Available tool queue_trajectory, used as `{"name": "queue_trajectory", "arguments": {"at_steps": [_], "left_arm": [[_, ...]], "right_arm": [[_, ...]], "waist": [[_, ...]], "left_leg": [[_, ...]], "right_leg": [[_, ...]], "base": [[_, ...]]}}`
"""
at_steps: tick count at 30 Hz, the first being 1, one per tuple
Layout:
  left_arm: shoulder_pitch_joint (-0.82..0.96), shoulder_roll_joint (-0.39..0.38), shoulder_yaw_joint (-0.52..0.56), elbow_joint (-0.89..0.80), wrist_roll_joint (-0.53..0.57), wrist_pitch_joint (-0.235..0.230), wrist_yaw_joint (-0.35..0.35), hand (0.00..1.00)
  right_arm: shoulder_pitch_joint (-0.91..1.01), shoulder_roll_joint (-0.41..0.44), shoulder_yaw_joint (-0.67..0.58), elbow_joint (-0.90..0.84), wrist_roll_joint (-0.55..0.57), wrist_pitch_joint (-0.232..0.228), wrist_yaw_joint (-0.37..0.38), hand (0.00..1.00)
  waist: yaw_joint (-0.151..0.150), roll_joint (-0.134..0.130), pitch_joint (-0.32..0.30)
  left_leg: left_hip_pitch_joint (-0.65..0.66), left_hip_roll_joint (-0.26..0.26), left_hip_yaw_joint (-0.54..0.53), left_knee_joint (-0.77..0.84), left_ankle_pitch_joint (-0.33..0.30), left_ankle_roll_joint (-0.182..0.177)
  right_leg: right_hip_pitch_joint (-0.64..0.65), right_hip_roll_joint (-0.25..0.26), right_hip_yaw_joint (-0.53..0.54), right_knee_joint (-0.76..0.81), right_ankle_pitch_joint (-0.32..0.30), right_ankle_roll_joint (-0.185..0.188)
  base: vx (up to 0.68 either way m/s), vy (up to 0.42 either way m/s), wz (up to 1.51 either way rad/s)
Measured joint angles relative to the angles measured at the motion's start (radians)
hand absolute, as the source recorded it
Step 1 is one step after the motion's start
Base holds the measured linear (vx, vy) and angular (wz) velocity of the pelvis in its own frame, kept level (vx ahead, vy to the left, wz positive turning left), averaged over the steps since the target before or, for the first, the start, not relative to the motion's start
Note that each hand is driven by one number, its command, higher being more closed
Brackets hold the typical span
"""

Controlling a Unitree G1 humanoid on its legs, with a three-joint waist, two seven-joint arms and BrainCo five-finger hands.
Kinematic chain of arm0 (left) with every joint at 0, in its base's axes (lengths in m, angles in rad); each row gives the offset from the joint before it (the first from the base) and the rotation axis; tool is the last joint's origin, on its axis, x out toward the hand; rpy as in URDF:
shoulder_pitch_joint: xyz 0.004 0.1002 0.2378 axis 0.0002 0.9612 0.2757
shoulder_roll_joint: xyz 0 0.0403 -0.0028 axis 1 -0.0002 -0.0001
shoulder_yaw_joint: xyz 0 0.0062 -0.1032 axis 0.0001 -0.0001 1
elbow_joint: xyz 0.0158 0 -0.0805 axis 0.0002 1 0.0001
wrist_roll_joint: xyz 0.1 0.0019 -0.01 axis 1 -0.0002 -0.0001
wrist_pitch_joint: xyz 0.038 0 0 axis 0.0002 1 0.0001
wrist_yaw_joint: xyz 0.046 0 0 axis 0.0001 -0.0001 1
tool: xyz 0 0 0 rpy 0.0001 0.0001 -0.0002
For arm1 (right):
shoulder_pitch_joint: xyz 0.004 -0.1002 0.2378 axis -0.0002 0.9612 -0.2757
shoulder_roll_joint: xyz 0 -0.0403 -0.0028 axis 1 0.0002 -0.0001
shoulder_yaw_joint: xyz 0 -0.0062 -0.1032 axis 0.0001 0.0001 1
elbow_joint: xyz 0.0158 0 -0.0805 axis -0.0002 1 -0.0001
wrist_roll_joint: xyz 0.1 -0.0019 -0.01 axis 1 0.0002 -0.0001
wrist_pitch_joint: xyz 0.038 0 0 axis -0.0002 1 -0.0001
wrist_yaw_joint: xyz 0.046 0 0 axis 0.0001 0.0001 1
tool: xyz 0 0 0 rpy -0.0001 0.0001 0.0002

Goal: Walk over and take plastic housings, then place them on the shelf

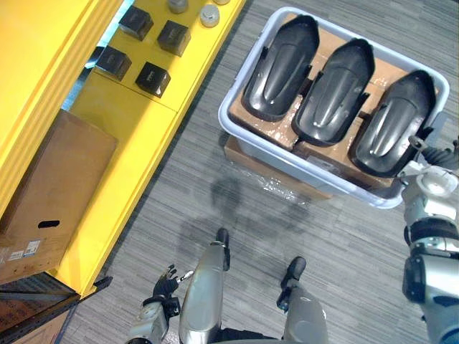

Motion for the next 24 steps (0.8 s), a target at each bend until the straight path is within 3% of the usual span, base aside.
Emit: {"name": "queue_trajectory", "arguments": {"at_steps": [4, 8, 14, 18, 24], "left_arm": [[-0.001, -0.007, -0.028, 0.001, -0.002, -0.002, 0.000, 0.00], [-0.002, -0.012, -0.046, 0.001, -0.012, -0.003, -0.002, 0.00], [-0.003, -0.006, -0.075, 0.007, -0.072, -0.005, -0.024, 0.00], [-0.003, -0.014, -0.095, 0.019, -0.119, -0.014, -0.030, 0.00], [-0.002, -0.019, -0.103, 0.036, -0.120, -0.020, -0.030, 0.00]], "right_arm": [[-0.042, -0.070, 0.000, 0.010, -0.001, 0.021, -0.052, 0.00], [-0.069, -0.114, 0.017, 0.034, 0.000, 0.056, -0.057, 0.00], [-0.089, -0.134, 0.050, 0.097, 0.000, 0.142, -0.008, 0.00], [-0.094, -0.154, 0.067, 0.119, -0.001, 0.153, 0.033, 0.00], [-0.104, -0.169, 0.078, 0.162, -0.003, 0.188, 0.071, 0.00]], "waist": [[0.000, 0.033, 0.013], [-0.002, 0.059, 0.023], [-0.001, 0.069, 0.023], [0.001, 0.092, 0.025], [0.015, 0.102, 0.018]], "left_leg": [[-0.002, -0.013, -0.002, -0.030, 0.026, 0.000], [-0.005, -0.013, -0.001, -0.037, 0.036, 0.000], [-0.017, -0.022, 0.005, -0.062, 0.062, 0.001], [-0.037, -0.031, -0.002, -0.066, 0.072, 0.001], [-0.060, -0.047, -0.028, -0.058, 0.078, 0.002]], "right_leg": [[-0.018, -0.012, -0.002, 0.013, 0.000, 0.000], [-0.037, -0.016, 0.001, 0.033, -0.001, -0.002], [-0.076, -0.031, 0.003, 0.066, -0.005, -0.007], [-0.109, -0.045, 0.000, 0.102, -0.023, -0.003], [-0.127, -0.060, -0.025, 0.143, -0.047, -0.003]], "base": [[-0.03, -0.019, 0.06], [-0.04, -0.019, -0.02], [-0.05, -0.015, 0.00], [-0.04, -0.012, 0.07], [-0.01, -0.020, 0.15]]}}
